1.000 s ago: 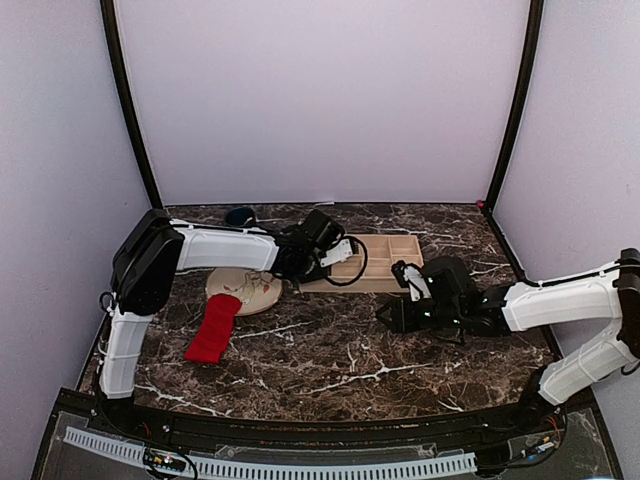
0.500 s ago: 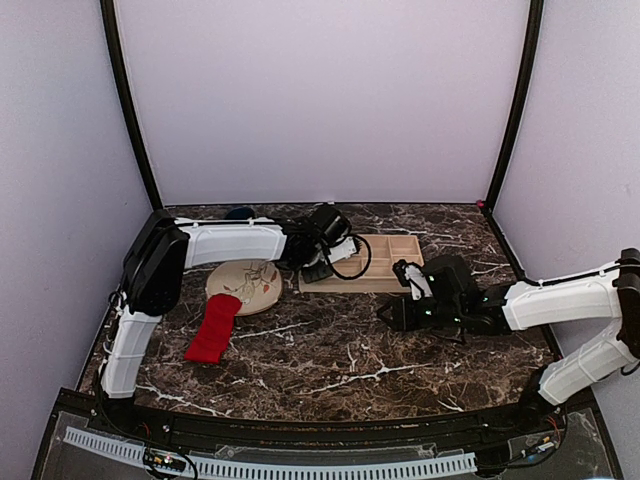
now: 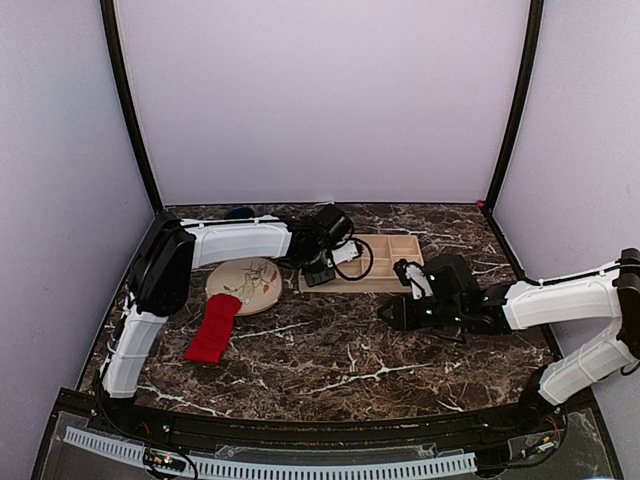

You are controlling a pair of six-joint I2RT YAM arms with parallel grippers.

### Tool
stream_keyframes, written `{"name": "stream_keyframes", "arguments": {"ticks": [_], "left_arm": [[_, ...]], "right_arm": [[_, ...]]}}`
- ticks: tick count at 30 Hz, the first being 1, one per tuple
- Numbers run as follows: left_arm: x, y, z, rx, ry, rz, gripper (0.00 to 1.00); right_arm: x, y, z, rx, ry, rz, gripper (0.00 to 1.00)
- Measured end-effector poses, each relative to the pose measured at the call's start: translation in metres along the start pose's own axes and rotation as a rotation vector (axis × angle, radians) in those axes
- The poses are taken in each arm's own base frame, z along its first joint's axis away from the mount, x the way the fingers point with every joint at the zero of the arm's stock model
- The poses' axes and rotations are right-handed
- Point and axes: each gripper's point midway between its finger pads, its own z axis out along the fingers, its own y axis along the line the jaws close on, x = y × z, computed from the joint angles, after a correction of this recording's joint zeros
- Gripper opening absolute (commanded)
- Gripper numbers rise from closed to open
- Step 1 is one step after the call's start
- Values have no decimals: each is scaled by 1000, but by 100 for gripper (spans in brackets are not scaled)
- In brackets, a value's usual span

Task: Roll the socks
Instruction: Place the sock in the storage box.

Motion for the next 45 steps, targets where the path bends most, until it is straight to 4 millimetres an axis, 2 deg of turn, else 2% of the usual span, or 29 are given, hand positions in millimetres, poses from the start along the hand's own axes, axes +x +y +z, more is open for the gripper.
{"name": "stream_keyframes", "arguments": {"ticks": [15,23,39,45], "left_arm": [[7,6,9,137,26,-99,3],[8,6,8,228,24,-146,5],[9,-3,14,362,17,-204,7],[10,-2,19,396,17,-246,14]], "right_arm": [[1,1,0,-4,5,1,47],[-9,9,-1,-26,-9,0,48],[-8,9,7,-12,22,1,49],[-10,10,10,-11,27,1,49]]}}
